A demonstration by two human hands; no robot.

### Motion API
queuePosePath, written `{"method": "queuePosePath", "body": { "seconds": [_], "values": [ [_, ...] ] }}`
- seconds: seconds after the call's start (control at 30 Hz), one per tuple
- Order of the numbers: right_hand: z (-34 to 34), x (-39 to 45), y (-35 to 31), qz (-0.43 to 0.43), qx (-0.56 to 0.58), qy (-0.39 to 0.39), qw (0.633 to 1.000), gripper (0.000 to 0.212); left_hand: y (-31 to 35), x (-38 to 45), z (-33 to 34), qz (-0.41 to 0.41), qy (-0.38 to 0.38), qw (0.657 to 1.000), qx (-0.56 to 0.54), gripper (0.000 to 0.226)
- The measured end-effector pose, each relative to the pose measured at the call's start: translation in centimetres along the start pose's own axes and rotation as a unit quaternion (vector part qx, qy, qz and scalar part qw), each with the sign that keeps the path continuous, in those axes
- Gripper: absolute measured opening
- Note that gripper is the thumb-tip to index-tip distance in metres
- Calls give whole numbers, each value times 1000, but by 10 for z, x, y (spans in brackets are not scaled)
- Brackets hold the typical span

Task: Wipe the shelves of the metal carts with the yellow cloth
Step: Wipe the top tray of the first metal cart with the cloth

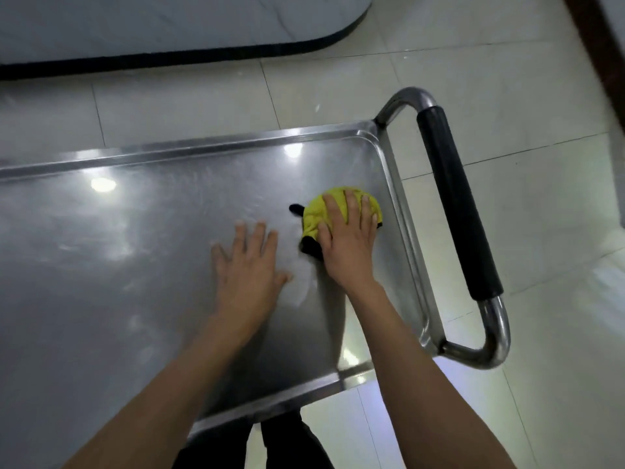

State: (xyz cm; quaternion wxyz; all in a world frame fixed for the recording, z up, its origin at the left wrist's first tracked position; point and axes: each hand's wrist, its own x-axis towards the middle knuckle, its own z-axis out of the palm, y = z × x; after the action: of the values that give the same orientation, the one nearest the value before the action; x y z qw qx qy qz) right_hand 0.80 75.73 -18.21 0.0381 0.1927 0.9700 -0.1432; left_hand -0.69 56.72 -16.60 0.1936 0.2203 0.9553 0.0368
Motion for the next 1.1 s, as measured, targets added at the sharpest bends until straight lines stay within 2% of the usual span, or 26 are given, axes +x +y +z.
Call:
{"method": "queuePosePath", "body": {
  "seconds": [0.27, 0.4, 0.57, 0.73, 0.93, 1.1],
  "values": [
    [-4, 126, -47, -11, -2, 14, 1000, 52, -20, -2, 3, 48, 30, 998, -2, 87],
    [0, 130, -51, -11, 0, 32, 999, 52, -29, 2, 2, 50, 26, 998, -1, 96],
    [-3, 121, -43, -37, -10, 9, 999, 50, -29, 5, 4, 42, 28, 999, -2, 95],
    [-8, 77, -26, -59, -12, -11, 998, 50, -30, 11, 5, 33, 21, 999, 0, 96],
    [-10, -22, 3, -64, -12, -39, 997, 51, -25, 10, 4, 6, 7, 999, -30, 98],
    [-8, -114, 24, -63, -6, -66, 996, 50, -22, -6, 8, -29, 43, 997, -48, 95]
  ]
}}
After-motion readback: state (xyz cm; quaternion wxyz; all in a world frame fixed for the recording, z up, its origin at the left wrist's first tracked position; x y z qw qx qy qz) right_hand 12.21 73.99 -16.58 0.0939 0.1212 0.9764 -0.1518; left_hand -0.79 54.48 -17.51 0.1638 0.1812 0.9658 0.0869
